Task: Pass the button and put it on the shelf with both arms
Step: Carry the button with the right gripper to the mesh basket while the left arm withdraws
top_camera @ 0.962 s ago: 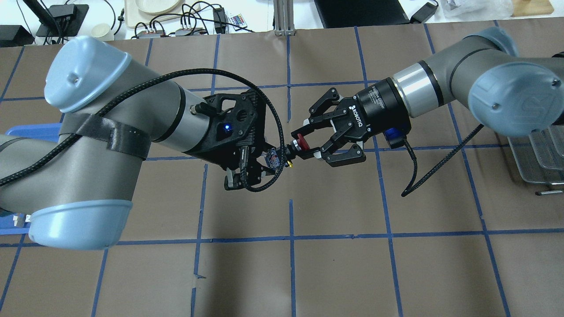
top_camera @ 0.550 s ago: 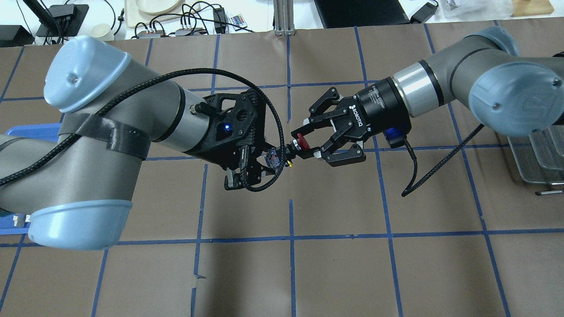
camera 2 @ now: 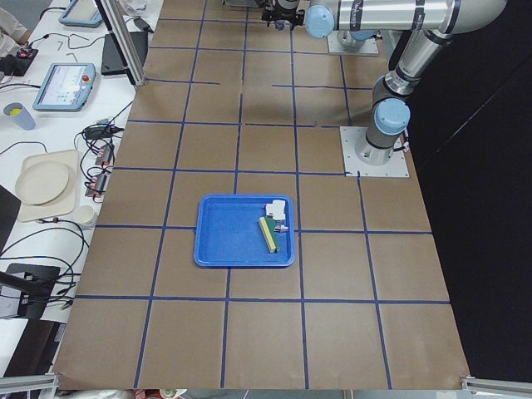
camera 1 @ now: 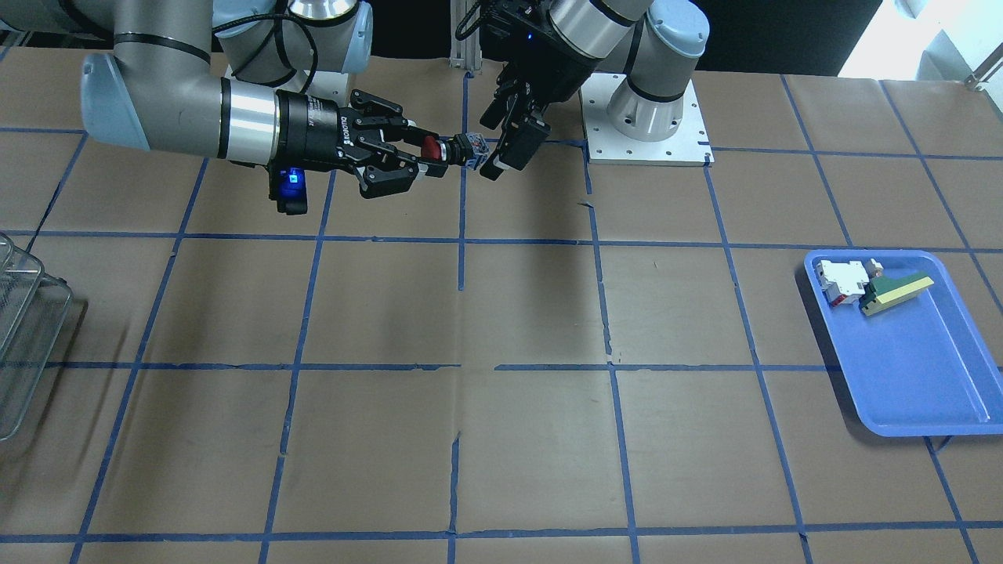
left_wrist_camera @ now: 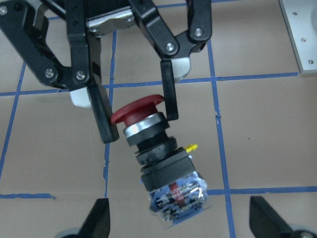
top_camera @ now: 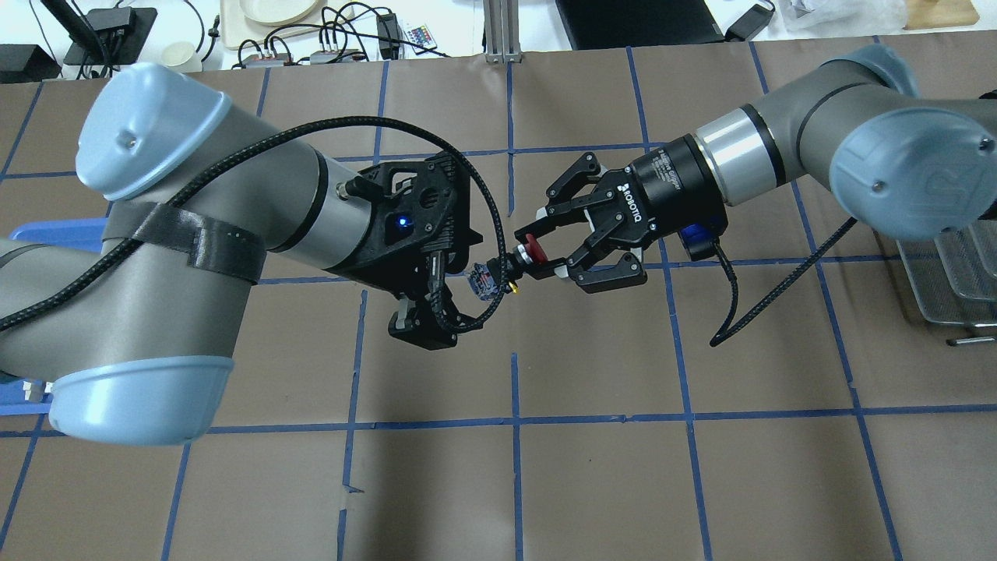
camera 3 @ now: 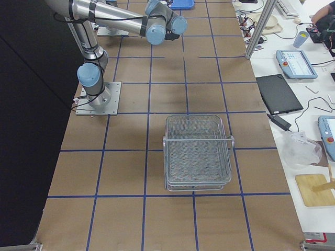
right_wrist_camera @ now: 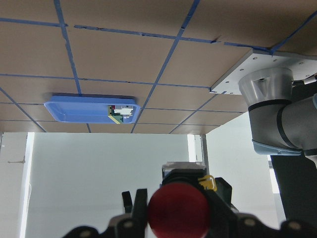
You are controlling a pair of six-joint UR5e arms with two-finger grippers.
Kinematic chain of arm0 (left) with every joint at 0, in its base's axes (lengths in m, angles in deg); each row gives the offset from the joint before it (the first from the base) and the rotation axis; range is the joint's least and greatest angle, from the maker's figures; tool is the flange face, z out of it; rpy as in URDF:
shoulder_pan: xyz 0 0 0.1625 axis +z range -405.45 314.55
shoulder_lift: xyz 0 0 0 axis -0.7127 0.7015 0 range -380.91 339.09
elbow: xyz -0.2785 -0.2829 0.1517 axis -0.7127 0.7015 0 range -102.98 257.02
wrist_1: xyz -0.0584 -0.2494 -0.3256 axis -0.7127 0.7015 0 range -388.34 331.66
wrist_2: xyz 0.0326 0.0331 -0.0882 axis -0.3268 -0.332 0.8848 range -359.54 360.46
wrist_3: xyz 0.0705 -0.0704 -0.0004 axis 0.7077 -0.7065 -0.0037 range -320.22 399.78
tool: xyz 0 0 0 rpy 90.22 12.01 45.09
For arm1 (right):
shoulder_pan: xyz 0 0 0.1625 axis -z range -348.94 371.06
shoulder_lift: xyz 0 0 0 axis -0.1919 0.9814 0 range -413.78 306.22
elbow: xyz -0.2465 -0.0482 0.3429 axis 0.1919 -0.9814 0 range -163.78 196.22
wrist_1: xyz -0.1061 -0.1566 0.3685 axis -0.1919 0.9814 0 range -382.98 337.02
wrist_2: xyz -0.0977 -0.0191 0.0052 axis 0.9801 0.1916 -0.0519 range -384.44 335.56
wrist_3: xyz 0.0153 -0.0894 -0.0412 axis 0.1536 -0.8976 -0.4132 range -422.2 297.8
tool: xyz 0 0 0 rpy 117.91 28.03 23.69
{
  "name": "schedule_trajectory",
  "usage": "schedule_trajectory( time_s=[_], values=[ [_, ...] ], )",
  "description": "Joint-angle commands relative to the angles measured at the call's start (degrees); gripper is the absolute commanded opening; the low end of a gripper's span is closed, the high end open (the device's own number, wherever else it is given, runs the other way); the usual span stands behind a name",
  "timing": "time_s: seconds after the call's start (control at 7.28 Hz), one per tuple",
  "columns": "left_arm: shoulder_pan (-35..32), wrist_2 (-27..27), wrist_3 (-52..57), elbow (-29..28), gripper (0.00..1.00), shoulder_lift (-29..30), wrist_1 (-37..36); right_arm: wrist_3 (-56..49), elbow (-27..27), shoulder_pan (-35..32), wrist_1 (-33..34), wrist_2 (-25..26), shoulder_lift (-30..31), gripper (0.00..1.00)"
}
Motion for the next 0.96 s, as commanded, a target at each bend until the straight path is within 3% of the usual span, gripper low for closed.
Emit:
schedule_trajectory(
  time_s=[0.0, 0.27, 0.41, 0.55, 0.82],
  values=[
    [4.57, -1.68, -3.01, -0.27, 1.0, -0.01, 0.31, -0.78, -2.27, 1.55, 0.81, 6.37, -0.12, 0.0],
    [15.02, -1.86, -5.75, -2.36, 1.0, -0.01, 1.79, -6.82, -9.46, 7.24, 0.82, 16.21, -0.13, 0.0],
    [19.16, -2.47, -8.89, -3.77, 1.0, 1.21, 4.41, -15.04, -12.89, 9.45, 0.82, 24.36, -0.13, 0.0],
    [21.64, -8.83, -15.1, -4.48, 1.0, 1.57, 4.61, -28.69, -16.41, 11.64, 0.91, 36.79, -0.3, 0.0],
    [24.02, -15.99, -26.69, -5.53, 1.0, 3.49, 4.53, -51.92, -22.22, 19.35, 2.39, 51.19, -1.78, 0.0]
  ],
)
